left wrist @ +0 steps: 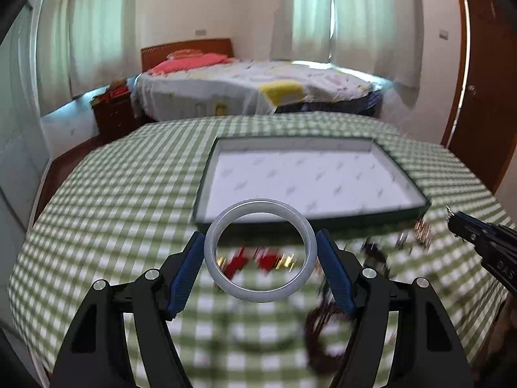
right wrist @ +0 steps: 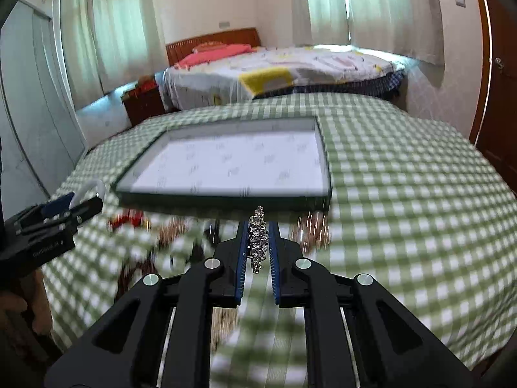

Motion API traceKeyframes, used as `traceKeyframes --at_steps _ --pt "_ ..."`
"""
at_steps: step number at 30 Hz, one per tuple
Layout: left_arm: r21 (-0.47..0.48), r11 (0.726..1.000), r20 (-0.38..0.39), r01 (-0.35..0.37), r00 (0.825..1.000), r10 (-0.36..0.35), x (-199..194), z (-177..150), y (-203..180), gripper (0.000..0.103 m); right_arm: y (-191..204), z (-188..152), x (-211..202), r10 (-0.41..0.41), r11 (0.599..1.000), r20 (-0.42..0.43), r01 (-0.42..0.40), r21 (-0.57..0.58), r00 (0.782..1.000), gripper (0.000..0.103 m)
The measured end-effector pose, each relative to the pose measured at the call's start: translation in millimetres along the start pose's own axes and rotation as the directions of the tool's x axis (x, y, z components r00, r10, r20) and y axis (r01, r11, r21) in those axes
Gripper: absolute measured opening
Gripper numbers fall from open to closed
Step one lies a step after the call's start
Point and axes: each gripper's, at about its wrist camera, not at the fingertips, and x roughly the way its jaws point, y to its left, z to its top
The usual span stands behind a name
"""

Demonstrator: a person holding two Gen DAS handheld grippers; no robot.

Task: Organize jewelry
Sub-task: 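Grasp the jade bangle with the left tool while the right tool grasps the rhinestone brooch, then place the bangle in the green box with the left tool while the right tool places the brooch, then move the left tool to the dark red bead strand while the right tool grasps the pearl strand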

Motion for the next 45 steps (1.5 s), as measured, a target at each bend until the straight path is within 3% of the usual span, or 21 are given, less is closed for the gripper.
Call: traceKeyframes --at_steps 5,9,16,24,28,37,45 --pt "-0.006 0.999 0.033 0.037 0.999 -0.037 24 33 -14 0.068 -7 37 30 -0.01 1.0 0.03 0.01 0.003 0.999 0.013" --pt "-0.03 0.998 -0.034 0.059 0.998 -0.06 72 51 -20 0.068 -13 48 68 -0.025 1.0 -0.013 0.025 -0.004 1.0 0.013" --pt "-0.025 0.999 -0.154 0.043 0.987 -0.046 128 39 -25 0.068 -23 37 119 -0.065 0.998 -0.127 0.064 -0.013 0.99 0.013" --pt "-0.017 0.998 -0.22 0.06 0.974 -0.062 144 30 -30 0.069 -22 32 128 -0.085 0.996 -0.158 0.083 -0.021 0.984 0.016" --pt "-0.041 0.997 -0.247 0.06 0.966 -0.069 148 26 -28 0.069 -23 33 125 -0.094 0.996 -0.137 0.092 -0.02 0.986 0.039" --pt "-0.017 0.998 -0.094 0.053 0.994 -0.054 106 33 -26 0.077 -12 24 85 -0.092 0.996 -0.078 0.089 -0.031 0.993 0.046" --pt "-0.044 0.999 -0.068 0.025 0.997 -0.028 53 4 -16 0.077 6 -12 35 -0.06 0.997 -0.079 0.056 -0.045 0.995 0.048"
